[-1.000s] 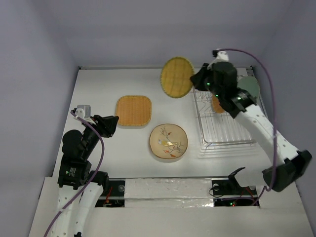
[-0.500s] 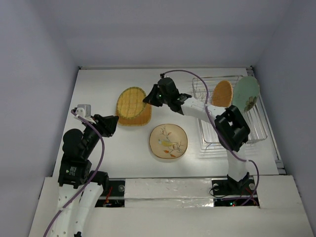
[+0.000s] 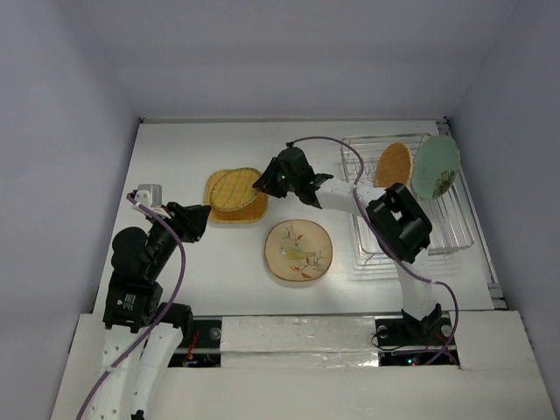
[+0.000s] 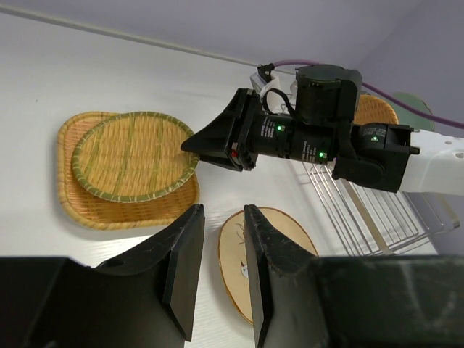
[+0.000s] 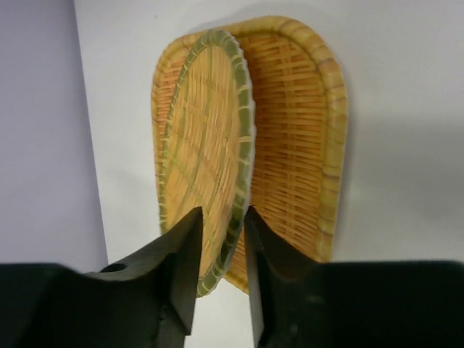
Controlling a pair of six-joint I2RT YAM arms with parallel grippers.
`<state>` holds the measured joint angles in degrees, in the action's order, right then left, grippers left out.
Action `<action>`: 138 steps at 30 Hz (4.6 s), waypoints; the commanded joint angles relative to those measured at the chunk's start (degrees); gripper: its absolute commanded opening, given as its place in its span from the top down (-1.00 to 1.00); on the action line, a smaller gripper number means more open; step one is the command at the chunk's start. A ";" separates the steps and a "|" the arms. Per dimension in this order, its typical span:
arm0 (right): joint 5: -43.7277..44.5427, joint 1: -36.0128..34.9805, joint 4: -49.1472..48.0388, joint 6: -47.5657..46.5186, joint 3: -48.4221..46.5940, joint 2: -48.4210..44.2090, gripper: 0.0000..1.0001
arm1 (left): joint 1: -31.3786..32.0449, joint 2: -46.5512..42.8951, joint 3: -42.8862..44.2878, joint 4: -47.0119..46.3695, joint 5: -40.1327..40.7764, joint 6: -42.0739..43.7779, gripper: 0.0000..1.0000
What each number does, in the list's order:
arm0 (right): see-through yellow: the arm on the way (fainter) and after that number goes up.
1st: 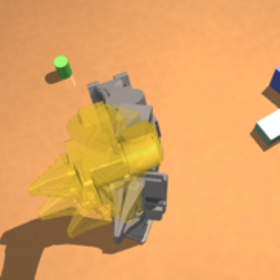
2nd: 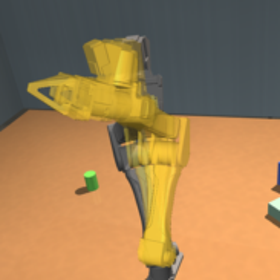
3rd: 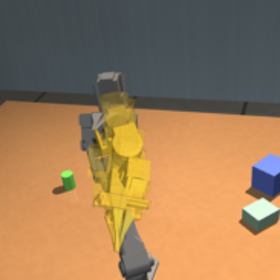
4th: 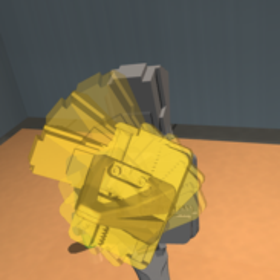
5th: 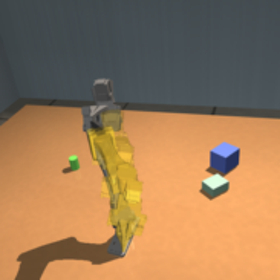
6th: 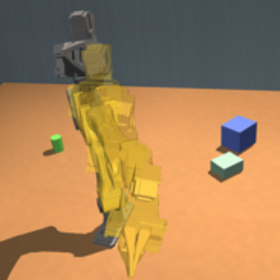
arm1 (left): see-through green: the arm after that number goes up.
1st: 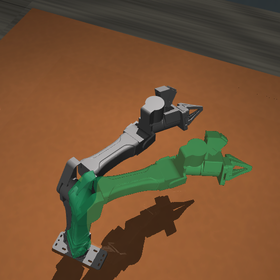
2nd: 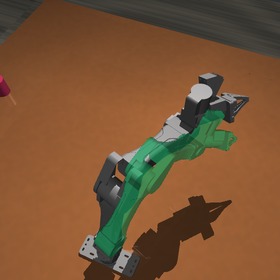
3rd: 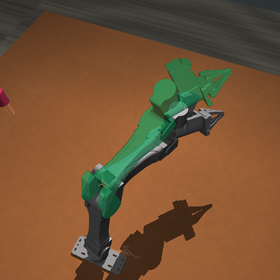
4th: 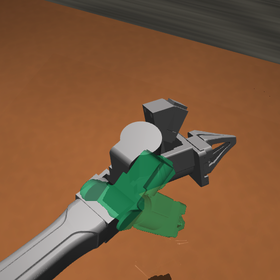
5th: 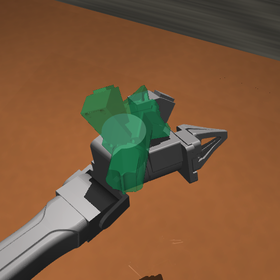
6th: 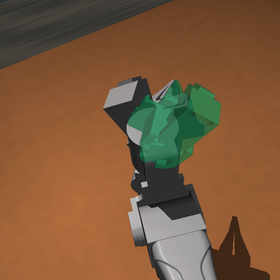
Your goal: Unload the plates from the dish rack
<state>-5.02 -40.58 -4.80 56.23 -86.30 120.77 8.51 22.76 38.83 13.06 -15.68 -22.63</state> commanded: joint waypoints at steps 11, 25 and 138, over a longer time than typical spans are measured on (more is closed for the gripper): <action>5.01 -2.83 12.34 -11.84 -3.60 -2.47 -0.84 | -0.43 -0.79 -0.77 -3.04 -0.49 -0.13 0.48; 32.68 1.54 24.30 -25.36 7.09 -31.27 1.00 | -0.43 -1.76 -0.86 -3.04 -0.31 -0.22 0.59; 34.80 19.51 25.72 -25.98 15.80 -46.72 1.00 | 1.15 -5.36 -1.30 -3.66 -0.57 -0.31 0.53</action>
<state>21.85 -30.33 18.87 33.76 -74.78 80.77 9.32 17.98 38.13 12.62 -15.66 -23.00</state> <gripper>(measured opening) 0.010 0.233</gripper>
